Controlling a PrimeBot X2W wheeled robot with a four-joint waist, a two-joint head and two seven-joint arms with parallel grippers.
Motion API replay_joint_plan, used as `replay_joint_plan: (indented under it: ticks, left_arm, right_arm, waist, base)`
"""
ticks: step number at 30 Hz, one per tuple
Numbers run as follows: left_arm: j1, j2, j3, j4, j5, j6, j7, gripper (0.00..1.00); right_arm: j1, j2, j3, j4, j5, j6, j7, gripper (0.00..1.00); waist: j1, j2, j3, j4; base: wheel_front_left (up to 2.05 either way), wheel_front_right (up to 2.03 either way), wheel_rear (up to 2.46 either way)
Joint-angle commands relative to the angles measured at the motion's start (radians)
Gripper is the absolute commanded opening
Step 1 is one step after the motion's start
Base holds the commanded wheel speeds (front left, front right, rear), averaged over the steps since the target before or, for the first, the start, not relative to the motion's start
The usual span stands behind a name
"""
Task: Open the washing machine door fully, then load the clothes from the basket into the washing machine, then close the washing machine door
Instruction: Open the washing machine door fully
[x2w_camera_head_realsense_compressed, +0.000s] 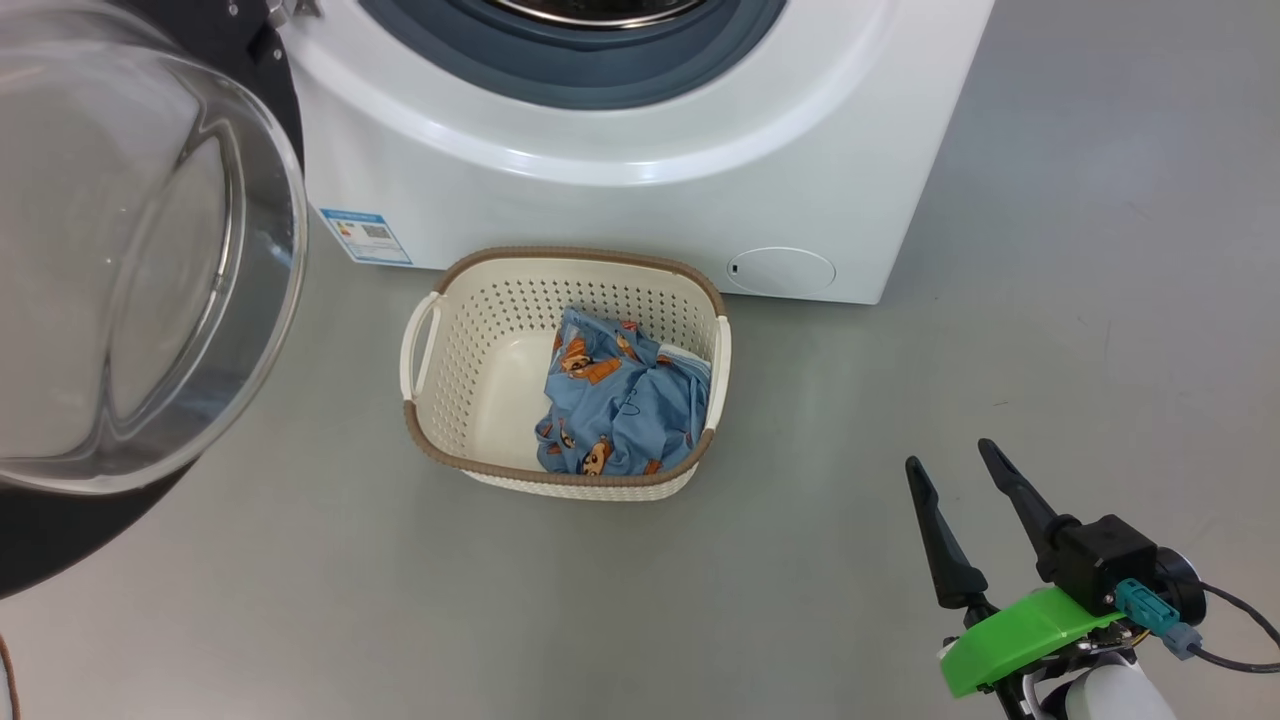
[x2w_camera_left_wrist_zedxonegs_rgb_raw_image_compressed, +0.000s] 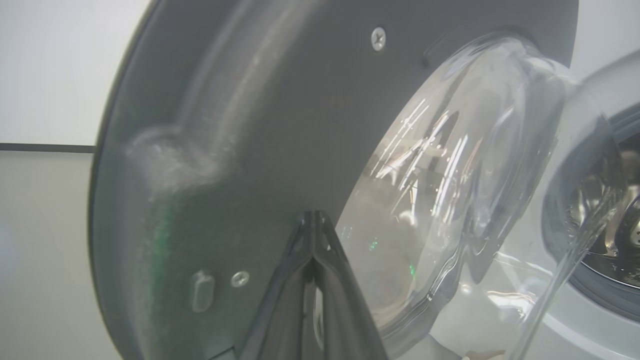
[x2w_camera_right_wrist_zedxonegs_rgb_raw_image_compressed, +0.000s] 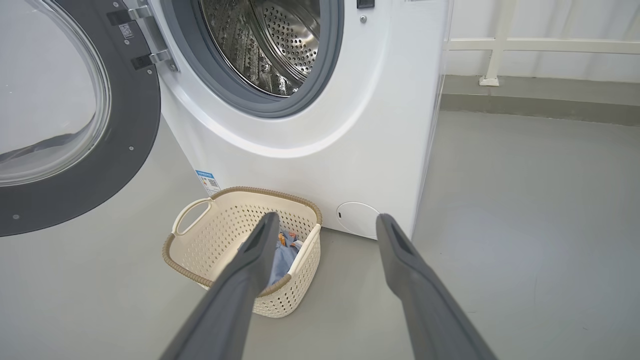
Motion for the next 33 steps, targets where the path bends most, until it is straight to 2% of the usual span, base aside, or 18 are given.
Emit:
replay_joint_plan:
  ticks: [1,13,19,23,32,33]
  left_arm:
    - [-0.023,0.063,0.034,-0.018,0.011,0.0,-0.005,0.0]
    - [-0.037,0.065,0.074,-0.005,0.039,-0.009,-0.005,0.0]
    - [-0.019,0.049,0.063,-0.066,0.042,-0.016,-0.005,0.0]
    - [0.017,0.018,0.024,-0.138,0.043,-0.018,-0.005,0.0]
    - [0.122,-0.04,-0.133,-0.31,0.013,-0.018,-0.005,0.0]
    - [0.133,-0.043,-0.15,-0.328,0.012,-0.018,-0.005,0.38]
  right_arm:
    - [-0.016,0.003,0.032,-0.019,0.006,0.003,-0.012,1.0]
    - [-0.018,0.006,0.026,-0.016,0.006,0.003,-0.012,1.0]
    - [-0.016,0.007,0.018,-0.013,0.011,0.003,-0.012,1.0]
    - [-0.007,0.01,0.013,-0.014,0.016,0.003,-0.012,1.0]
    - [0.007,0.013,0.013,-0.015,0.023,0.003,-0.012,1.0]
    - [0.008,0.014,0.013,-0.016,0.024,0.003,-0.012,1.0]
  waist:
    - [0.0,-0.0001,-0.002,-0.003]
    - [0.0,-0.0001,-0.005,-0.01]
    - [0.0,-0.0001,-0.024,-0.011]
    - [0.0,-0.0001,-0.041,-0.006]
    - [0.0,-0.0001,-0.076,-0.005]
    - [0.0,-0.0001,-0.078,-0.007]
  base:
    - [0.0,0.0,0.0]
    - [0.0,0.0,0.0]
    - [0.0,0.0,0.0]
    - [0.0,0.0,0.0]
    - [0.0,0.0,0.0]
    - [0.0,0.0,0.0]
